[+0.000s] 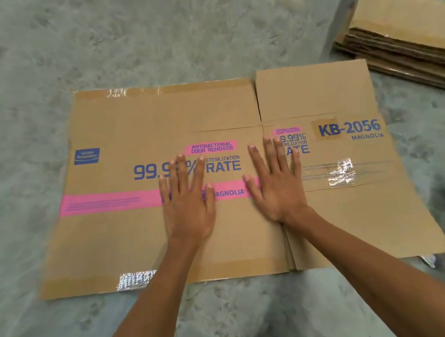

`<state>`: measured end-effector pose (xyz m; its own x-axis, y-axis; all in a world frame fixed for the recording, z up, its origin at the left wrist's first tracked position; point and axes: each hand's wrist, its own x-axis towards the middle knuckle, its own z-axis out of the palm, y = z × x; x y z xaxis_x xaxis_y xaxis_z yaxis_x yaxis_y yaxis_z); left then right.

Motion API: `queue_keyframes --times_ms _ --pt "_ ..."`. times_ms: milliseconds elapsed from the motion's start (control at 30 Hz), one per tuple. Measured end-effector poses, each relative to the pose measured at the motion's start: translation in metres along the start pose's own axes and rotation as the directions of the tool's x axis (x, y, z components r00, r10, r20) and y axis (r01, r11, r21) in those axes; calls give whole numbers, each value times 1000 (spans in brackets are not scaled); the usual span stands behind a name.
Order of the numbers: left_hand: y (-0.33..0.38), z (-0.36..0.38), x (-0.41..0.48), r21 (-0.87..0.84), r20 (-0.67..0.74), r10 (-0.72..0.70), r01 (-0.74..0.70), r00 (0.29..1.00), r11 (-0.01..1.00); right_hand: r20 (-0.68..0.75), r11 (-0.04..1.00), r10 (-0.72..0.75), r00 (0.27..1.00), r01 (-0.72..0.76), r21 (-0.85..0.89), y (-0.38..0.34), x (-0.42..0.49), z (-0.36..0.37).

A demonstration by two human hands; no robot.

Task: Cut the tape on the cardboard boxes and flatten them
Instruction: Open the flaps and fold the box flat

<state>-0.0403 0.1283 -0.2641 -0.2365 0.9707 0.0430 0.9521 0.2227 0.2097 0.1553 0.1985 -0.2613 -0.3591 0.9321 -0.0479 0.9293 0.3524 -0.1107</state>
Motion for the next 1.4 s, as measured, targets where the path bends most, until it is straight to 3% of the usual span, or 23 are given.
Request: queue_keyframes --times_ms 133,267,400,467,533,767,933,1067,1233,1400 --pt "-1 -4 -1 -32 45 10 -9 999 999 41 1000 4 999 -5 10 1 1 -3" --pt "-16 -32 0 -148 238 140 -106 961 983 217 991 -96 971 73 111 9 -3 -26" --pt "-42 -77 -37 11 481 316 -366 818 931 338 955 -295 894 277 101 17 -55 -54" --pt "-60 -90 -59 96 621 302 -453 723 886 391 927 -347 853 375 6 23 -86 -56" --pt "-75 -91 -71 175 677 263 -497 687 850 414 884 -369 832 452 -119 30 -101 -53" --pt "-69 -94 -86 267 606 232 -470 760 841 504 824 -364 783 523 -217 11 -100 -72" --pt "-60 -87 -105 421 503 182 -424 845 802 439 839 -254 862 422 -344 -14 -120 -80" --pt "-53 -102 -87 438 311 153 -284 938 853 306 900 -180 935 282 -333 -28 -110 -98" --pt "-63 -196 -36 268 337 148 -245 930 932 235 898 -220 947 291 -331 -45 -66 -181" --pt "-41 -336 21 398 149 163 -210 975 893 35 904 -236 971 233 -358 -60 -24 -313"
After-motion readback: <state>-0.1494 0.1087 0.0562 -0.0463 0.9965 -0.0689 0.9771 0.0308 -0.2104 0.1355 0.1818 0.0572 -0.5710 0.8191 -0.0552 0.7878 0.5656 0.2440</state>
